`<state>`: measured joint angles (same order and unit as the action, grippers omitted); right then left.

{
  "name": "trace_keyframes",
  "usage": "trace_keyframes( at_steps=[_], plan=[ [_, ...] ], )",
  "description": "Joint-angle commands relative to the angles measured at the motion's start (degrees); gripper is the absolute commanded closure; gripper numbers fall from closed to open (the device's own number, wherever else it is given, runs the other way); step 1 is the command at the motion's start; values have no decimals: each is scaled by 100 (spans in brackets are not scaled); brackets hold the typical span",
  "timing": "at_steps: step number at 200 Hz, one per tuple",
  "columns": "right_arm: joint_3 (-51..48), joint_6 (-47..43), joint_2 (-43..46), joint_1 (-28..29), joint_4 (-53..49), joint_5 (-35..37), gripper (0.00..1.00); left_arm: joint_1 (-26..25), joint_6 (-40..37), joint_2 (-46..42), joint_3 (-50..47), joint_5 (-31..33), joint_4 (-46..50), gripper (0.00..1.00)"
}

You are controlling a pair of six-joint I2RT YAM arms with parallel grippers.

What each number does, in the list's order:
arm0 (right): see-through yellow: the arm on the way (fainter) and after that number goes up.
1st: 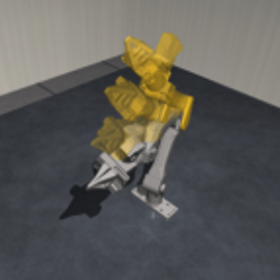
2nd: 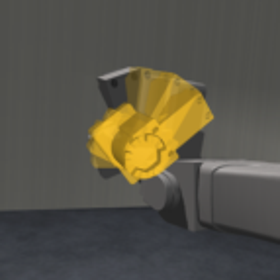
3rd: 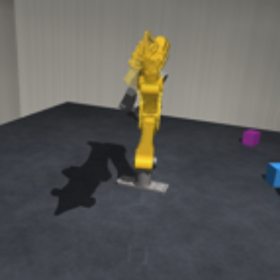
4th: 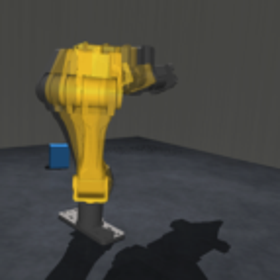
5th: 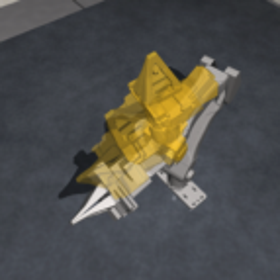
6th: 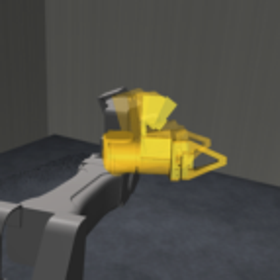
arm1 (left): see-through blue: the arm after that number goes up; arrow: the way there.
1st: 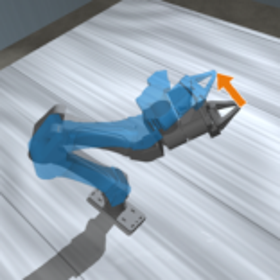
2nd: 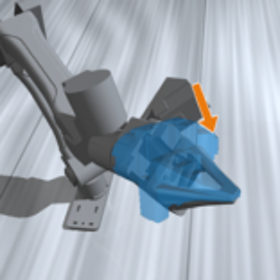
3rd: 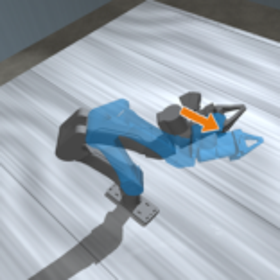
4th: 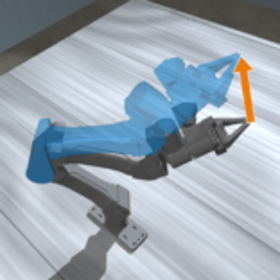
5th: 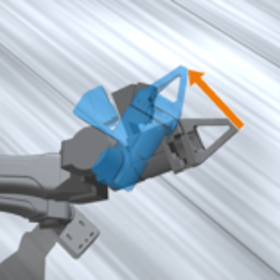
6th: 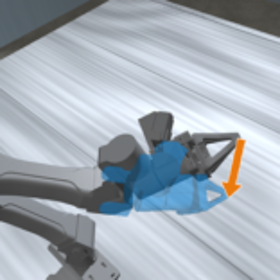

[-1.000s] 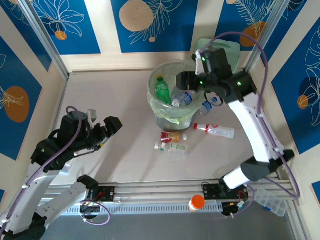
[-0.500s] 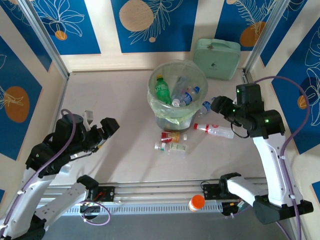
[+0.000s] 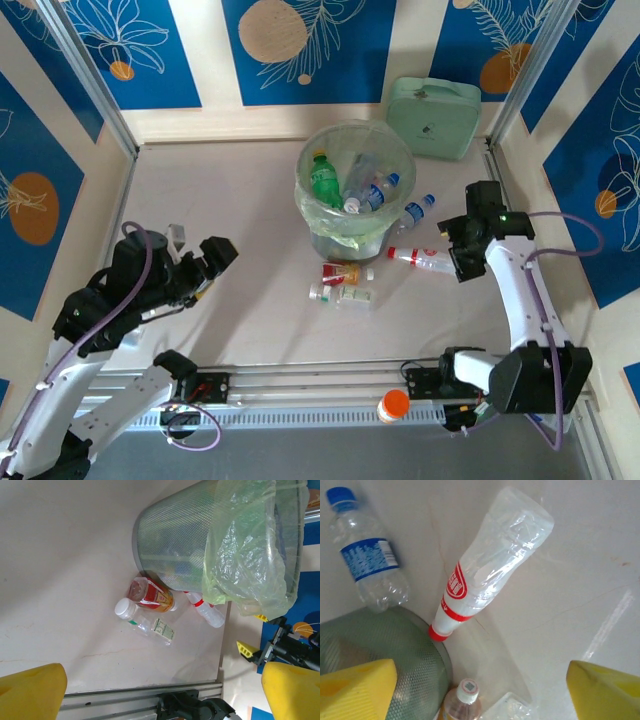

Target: Put the plastic bottles in the bin

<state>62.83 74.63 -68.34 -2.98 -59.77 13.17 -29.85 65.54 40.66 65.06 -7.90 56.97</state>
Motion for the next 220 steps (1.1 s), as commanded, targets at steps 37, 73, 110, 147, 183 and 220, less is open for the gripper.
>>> trace_keyframes(
  at_steps=[37, 73, 110, 147, 183, 220],
  plan=[
    [-458, 1414, -717, -438, 947, -657, 12, 72, -10, 29, -93, -76, 64, 1],
    [-327, 1863, -1312, -432, 1047, -839, 12, 67, -65, 81, -67, -80, 139, 1],
    [-261, 1967, -1706, -366, 1050, -891, 14, 75, -125, 91, -11, -36, 253, 1],
    [-312, 1911, -1897, -297, 1238, -875, 16, 75, -119, 82, -12, -18, 263, 1],
    [-339, 1821, -2040, -299, 1426, -904, 16, 75, -109, 100, 13, -9, 262, 1],
    [-436, 1783, -2153, -316, 1524, -939, 16, 75, -100, 82, 25, 25, 293, 1]
  ],
)
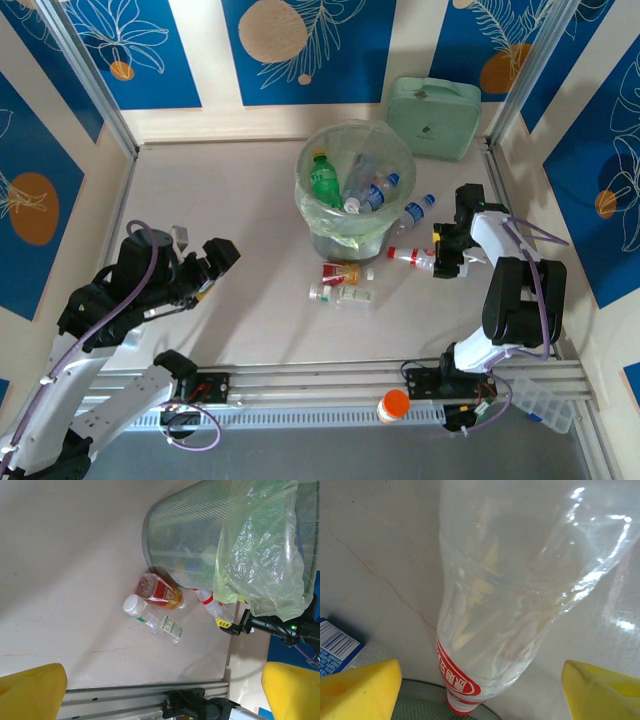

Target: Put the plastic bottles in the bin

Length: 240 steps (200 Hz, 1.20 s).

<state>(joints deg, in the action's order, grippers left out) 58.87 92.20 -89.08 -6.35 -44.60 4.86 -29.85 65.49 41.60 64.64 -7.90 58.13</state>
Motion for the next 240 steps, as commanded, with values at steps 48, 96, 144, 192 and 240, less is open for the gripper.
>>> trace_keyframes(
  at_steps=[48, 96, 144, 192, 240],
  plan=[
    [-130, -95, -236, -7, 213, -178, 16, 75, -79, -30, 74, 52, 219, 1],
    [-178, -193, -399, 2, 285, -183, 18, 75, -90, 12, 149, 90, 280, 1],
    [-205, -367, -557, -68, 407, -179, 24, 75, -122, 23, 190, 131, 328, 1],
    [-226, -436, -678, -86, 505, -223, 36, 87, -134, 54, 198, 153, 305, 1],
    [-61, -686, -181, -121, 240, -235, 46, 84, -216, 102, 158, 153, 137, 1]
  ],
)
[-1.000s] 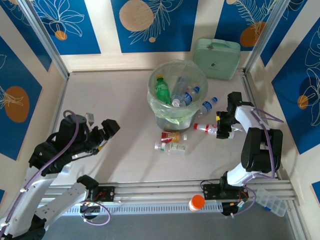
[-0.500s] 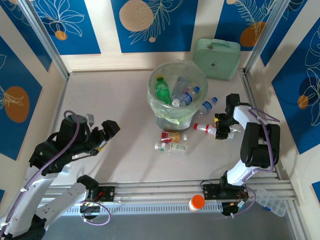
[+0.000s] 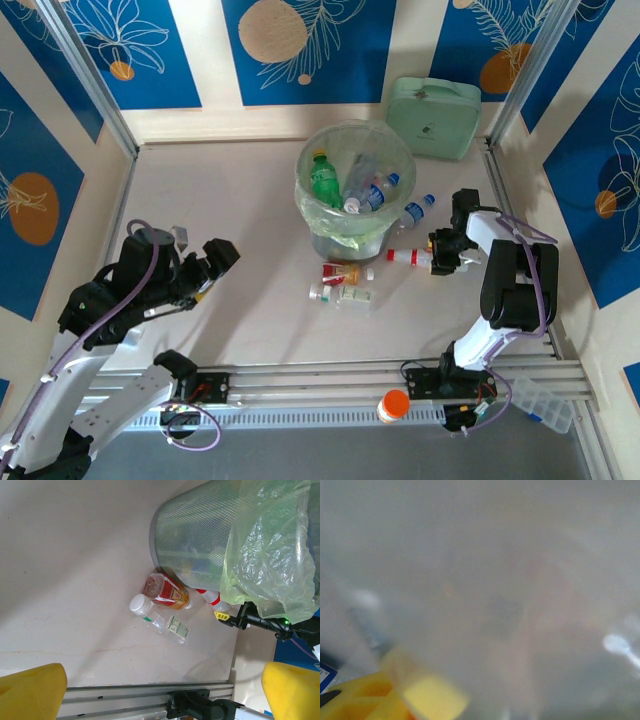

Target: Put the plastic bottles in the bin

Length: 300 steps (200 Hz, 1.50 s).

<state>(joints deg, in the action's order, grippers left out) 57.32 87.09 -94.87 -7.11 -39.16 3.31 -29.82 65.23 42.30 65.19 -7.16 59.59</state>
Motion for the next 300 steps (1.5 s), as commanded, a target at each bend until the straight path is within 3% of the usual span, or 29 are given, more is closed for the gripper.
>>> trace_keyframes(
  at_steps=[1, 39, 75, 132, 178, 201, 221, 270, 300],
  plan=[
    [104, -188, 421, -44, -321, -74, 47, 82, -193, 37, 101, 76, -14, 1],
    [556, -870, 1293, -93, -1082, 228, 50, 82, -379, 76, 28, 57, -257, 1],
    [1117, -1136, 1815, 357, -1884, 921, 50, 91, -453, 94, -74, 50, -434, 1],
    [2649, -2536, 2647, 672, -2857, 2602, 55, 134, -964, 233, 11, 69, -363, 1],
    [3744, -4637, 2869, 1011, -2512, 1864, 53, 143, -1600, 678, 326, -232, -446, 1],
    [4476, -5667, 2737, 1555, -2310, 1575, 53, 144, -2032, 868, 663, -190, -275, 1],
    [5215, -6023, 2305, 1842, -2386, 1057, 52, 142, -2278, 966, 799, -219, -203, 1],
    [6828, -6761, 711, 2767, -3021, 1991, 52, 144, -2418, 971, 697, -336, -262, 1],
    [7131, -6940, -21, 3011, -3352, 2378, 52, 144, -2421, 891, 590, -365, -299, 1]
  ],
)
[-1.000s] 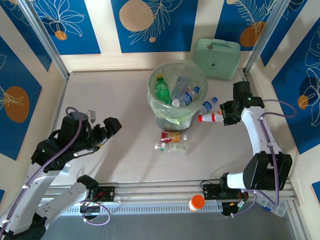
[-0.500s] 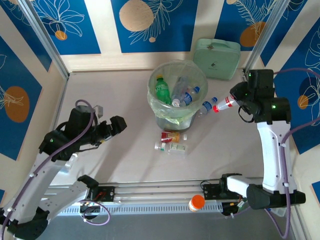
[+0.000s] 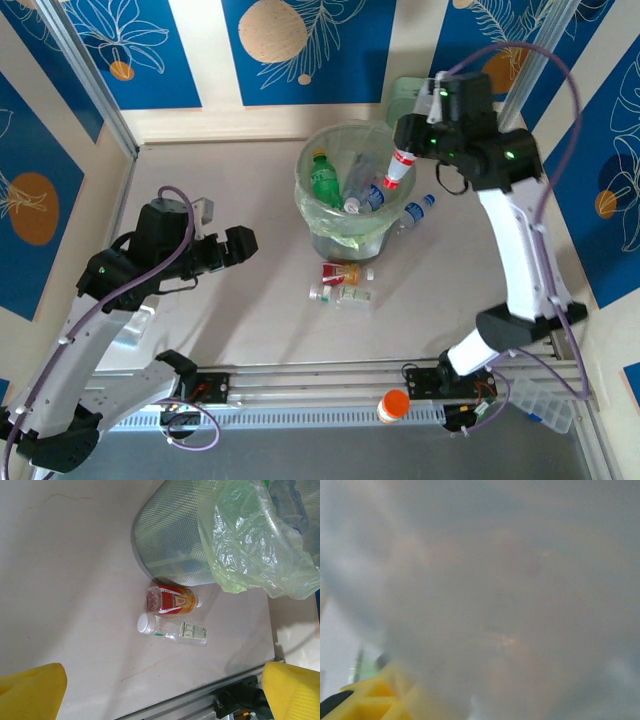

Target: Put the plastic bottles in the bin

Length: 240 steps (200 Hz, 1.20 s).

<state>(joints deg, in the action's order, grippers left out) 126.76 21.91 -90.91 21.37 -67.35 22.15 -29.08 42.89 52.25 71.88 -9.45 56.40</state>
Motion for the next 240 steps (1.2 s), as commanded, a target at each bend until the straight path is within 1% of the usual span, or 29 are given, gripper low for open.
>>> trace_keyframes(
  at_steps=[1, 35, 60, 82, 100, 124, 140, 178, 197, 219, 229, 240],
  plan=[
    [185, -432, -431, 169, -533, 502, 52, 69, -182, -102, -87, -136, 16, 1],
    [23, -463, -768, 315, -401, 762, 52, 69, -119, -226, -261, -173, -44, 1],
    [-81, -362, -1032, 324, -314, 708, 52, 69, -105, -294, -339, -162, -43, 1],
    [-121, -148, -1323, 387, -435, 606, 52, 69, -145, -303, -328, -137, -17, 1],
    [-434, 55, -1394, 456, -365, 485, 52, 69, -171, -303, -288, -102, 2, 1],
    [-977, 386, -1279, 456, -140, 148, 52, 69, -175, -306, -281, -83, 2, 1],
    [-1185, 438, -1205, 456, 10, 4, 49, 69, -174, -303, -280, -83, 2, 1],
    [-900, 221, -1095, 439, -22, 109, 31, 78, -190, -291, -263, -39, 2, 1],
    [-777, 152, -941, 406, -37, 181, 26, 78, -189, -251, -221, -30, 2, 1],
    [-773, 114, -704, 327, -67, 242, 25, 82, -219, -211, -131, 5, 11, 1],
    [-824, 109, -574, 286, -48, 235, 26, 78, -234, -209, -96, 27, 28, 1],
    [-923, 113, -406, 234, 43, 239, 30, 78, -253, -209, -43, 56, 61, 1]
  ],
)
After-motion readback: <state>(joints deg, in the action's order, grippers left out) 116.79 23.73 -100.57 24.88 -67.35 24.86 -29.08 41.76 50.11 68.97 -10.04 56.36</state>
